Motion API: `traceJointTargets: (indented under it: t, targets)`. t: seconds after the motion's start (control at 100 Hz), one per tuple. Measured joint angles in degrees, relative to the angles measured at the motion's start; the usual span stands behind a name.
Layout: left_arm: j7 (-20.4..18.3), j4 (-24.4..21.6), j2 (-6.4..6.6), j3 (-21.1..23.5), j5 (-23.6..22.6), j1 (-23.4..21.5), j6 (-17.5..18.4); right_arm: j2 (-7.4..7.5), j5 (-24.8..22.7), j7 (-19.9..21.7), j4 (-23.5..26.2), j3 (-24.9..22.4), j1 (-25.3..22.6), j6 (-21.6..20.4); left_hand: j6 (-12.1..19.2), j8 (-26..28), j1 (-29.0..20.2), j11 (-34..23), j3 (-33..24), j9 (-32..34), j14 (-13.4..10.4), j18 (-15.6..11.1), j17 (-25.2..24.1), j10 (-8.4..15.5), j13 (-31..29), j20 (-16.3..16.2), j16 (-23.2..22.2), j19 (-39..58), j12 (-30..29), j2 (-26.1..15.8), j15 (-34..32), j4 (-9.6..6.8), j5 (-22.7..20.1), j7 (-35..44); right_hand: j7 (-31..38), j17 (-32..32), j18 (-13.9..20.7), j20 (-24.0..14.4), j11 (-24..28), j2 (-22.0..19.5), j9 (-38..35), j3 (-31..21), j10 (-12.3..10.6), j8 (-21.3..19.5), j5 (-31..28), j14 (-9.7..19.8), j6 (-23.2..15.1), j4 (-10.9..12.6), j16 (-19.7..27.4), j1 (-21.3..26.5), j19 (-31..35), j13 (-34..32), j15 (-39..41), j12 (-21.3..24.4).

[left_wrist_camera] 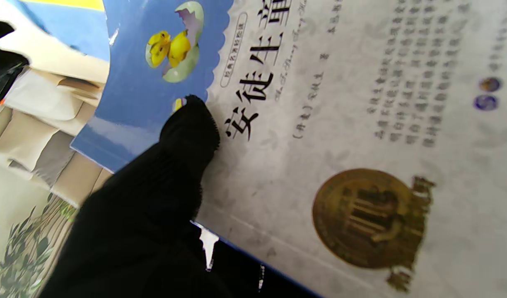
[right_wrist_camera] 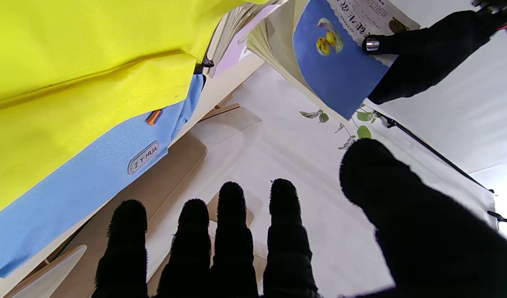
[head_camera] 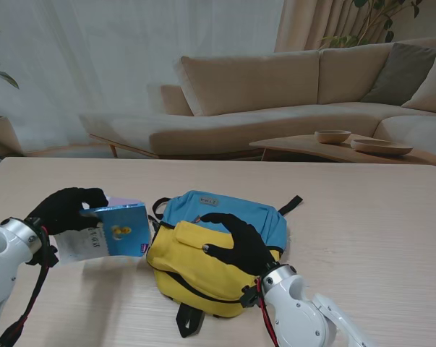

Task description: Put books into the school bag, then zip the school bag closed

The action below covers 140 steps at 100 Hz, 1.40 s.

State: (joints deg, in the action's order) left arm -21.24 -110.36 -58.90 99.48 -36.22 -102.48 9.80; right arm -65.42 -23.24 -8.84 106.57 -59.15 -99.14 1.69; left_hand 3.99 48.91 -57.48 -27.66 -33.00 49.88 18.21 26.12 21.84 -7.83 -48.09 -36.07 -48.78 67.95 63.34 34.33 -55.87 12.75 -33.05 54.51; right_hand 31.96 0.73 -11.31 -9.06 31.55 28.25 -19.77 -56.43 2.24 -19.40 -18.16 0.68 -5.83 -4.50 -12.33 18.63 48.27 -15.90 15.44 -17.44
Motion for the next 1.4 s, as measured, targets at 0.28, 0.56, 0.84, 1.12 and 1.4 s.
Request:
traceJointTargets:
  t: [0.28,0.56,0.84,1.12,1.4]
  targets:
    - [-1.8,-2.6,-0.05,-1.7,9.0,0.7,-0.3,-0.92,2.1,-2.4,-0.5,1.9,1.4,1.8,-0.8,0.8,-0.1,0.0,-0.1,0.0,0.5,0.3,-0.2,-0.1,0.0,-0.6,-0.8,0.0,0.0,0.0,-0.1,0.00,0.0,0.0,0.1,0.7,0.0,-1.0,0.2,0.0,0.0,0.0,0.0,0.4,0.0,-0.7,0.0,0.0,-0.1,0.0,0.9,-0.8,0.7,0.0]
    - [-4.7,-2.2,0.62,-7.5,12.4,5.1,-0.3,-1.98,3.8,-5.0,-0.8,3.4,1.6,1.9,-1.3,0.8,-0.1,-0.1,-0.1,0.0,0.6,0.3,-0.5,-0.6,0.0,-0.7,-0.9,0.0,0.0,0.0,-0.1,-0.01,-0.6,-0.6,1.0,1.3,0.0,-1.6,2.5,-0.3,3.3,4.2,0.0,0.5,6.2,-1.7,1.4,0.2,-0.7,-0.6,1.6,-0.8,1.5,0.1]
    - [-9.5,-0.2,1.53,-12.6,15.2,10.1,-0.3,-2.71,5.2,-7.1,-1.1,3.9,1.7,1.3,-1.3,0.8,-0.2,-0.2,-0.1,-0.4,0.6,0.3,-0.6,-0.7,0.0,-0.7,-0.9,0.0,0.0,0.0,-0.1,-0.01,-0.6,-0.6,1.6,2.3,0.0,-2.2,4.0,0.2,4.4,8.5,0.0,0.6,8.8,-2.1,2.2,0.2,-0.9,-0.3,2.4,-0.8,2.6,-0.3]
    - [-12.3,1.8,2.00,-16.3,20.5,13.8,-0.4,-3.42,6.4,-9.2,-1.6,4.6,1.9,-0.1,-1.9,1.6,-0.7,-0.2,-0.1,-0.4,1.1,0.3,-0.9,-0.7,0.0,-0.7,-0.9,0.0,0.0,0.0,-0.1,-0.01,-0.6,-1.0,4.7,10.0,-0.6,-6.4,5.0,5.4,-3.8,4.1,0.0,0.4,2.7,-3.6,3.0,0.4,-2.4,0.9,9.6,-8.7,5.3,-0.9]
    - [-14.5,3.7,2.44,-21.1,24.5,18.2,-0.5,-3.88,8.0,-10.2,-1.9,5.3,1.8,-1.7,-2.3,2.2,-0.9,-0.3,-0.1,-0.4,1.2,0.3,-0.9,-0.7,0.1,-1.2,-1.0,0.0,0.0,0.0,-0.1,-0.01,-0.6,-1.2,6.1,18.1,-1.8,-8.7,4.5,8.7,-14.9,-2.8,0.8,0.4,-8.5,-5.5,3.5,-0.3,-3.0,1.9,13.7,-18.5,6.8,-1.1]
